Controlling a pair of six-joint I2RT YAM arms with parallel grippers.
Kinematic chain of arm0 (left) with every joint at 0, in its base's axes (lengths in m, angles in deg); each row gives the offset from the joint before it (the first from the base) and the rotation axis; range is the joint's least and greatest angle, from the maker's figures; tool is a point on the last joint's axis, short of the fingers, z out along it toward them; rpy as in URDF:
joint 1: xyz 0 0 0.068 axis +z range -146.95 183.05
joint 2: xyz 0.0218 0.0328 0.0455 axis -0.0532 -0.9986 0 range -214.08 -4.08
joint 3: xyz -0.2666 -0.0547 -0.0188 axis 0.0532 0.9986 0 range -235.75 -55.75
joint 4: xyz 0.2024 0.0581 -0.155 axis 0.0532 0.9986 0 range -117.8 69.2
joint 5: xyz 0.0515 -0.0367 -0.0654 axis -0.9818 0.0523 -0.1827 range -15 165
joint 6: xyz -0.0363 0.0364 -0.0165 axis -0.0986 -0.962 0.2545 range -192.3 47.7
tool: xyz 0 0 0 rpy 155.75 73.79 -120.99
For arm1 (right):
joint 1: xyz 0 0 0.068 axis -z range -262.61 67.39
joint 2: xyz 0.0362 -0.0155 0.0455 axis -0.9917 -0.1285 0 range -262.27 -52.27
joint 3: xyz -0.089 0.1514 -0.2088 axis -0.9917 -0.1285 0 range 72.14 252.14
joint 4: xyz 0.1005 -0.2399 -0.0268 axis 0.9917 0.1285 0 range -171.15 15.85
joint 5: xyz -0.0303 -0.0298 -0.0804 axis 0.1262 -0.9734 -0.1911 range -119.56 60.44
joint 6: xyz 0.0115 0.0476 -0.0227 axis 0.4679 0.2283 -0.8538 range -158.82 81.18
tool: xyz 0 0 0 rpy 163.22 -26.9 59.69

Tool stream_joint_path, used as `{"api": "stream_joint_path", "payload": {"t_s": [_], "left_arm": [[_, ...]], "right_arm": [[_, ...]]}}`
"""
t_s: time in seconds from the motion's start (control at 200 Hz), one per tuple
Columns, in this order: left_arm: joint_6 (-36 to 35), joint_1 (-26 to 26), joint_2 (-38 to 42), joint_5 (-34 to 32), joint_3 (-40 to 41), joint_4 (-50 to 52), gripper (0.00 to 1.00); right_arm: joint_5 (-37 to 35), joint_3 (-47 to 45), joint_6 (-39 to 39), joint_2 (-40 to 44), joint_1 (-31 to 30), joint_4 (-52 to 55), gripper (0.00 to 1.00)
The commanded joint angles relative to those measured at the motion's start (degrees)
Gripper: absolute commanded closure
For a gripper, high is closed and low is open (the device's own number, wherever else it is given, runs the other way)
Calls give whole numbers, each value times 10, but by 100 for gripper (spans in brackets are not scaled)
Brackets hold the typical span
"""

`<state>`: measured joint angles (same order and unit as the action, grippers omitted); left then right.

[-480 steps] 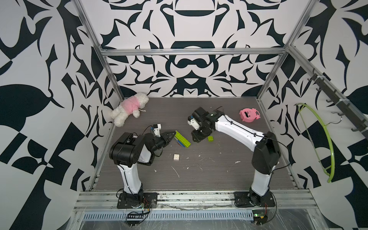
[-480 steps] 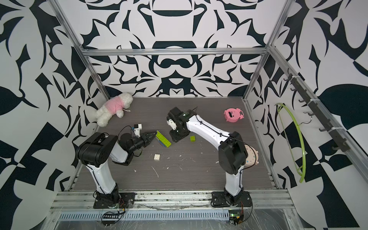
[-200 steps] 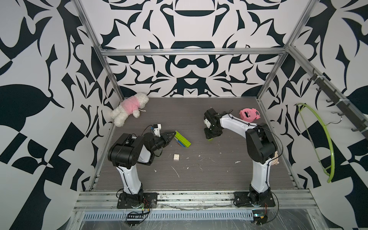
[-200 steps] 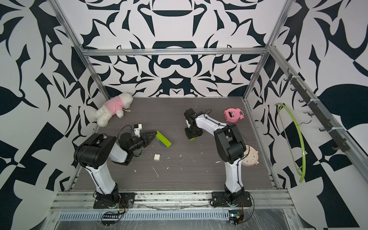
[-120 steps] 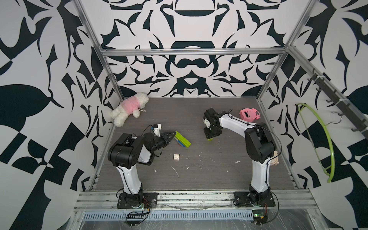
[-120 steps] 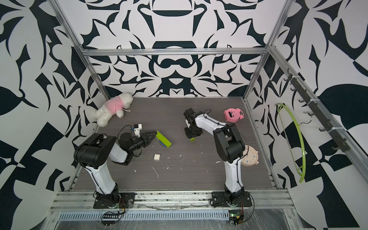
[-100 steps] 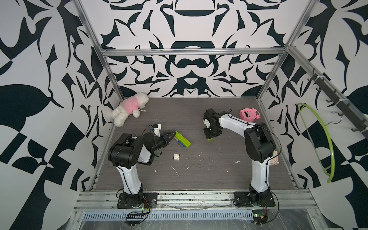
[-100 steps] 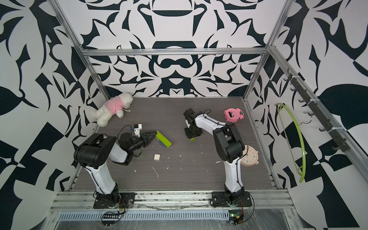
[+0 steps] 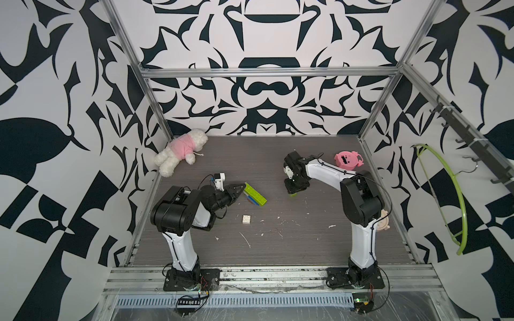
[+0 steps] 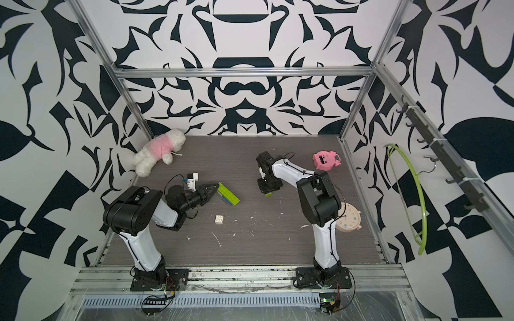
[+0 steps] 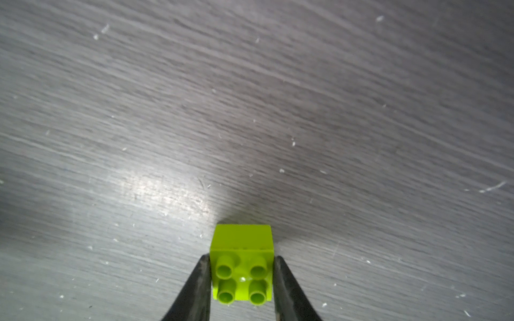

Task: Assemble a heart with lego
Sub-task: Pick up the lego brick from the center of the board, then assemble the lego brick with the lego brick.

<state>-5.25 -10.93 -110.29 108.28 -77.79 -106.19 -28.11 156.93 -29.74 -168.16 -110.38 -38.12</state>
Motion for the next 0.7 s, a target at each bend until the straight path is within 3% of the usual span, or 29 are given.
{"api": "stream_joint_path", "payload": {"t_s": [0.0, 0.12, 0.465, 0.695], "left_arm": [[-22, 1, -6, 1, 9, 41, 75], [-22, 1, -6, 1, 10, 39, 75], [-20, 1, -14, 0, 9, 34, 76], [-14, 2, -24, 1, 8, 22, 76]], "right_arm": [[7, 17, -2, -1, 1, 10, 65], [31, 6, -13, 22, -1, -2, 72], [112, 34, -97, 141, -77, 19, 75], [132, 85, -97, 127, -126, 52, 75]]}}
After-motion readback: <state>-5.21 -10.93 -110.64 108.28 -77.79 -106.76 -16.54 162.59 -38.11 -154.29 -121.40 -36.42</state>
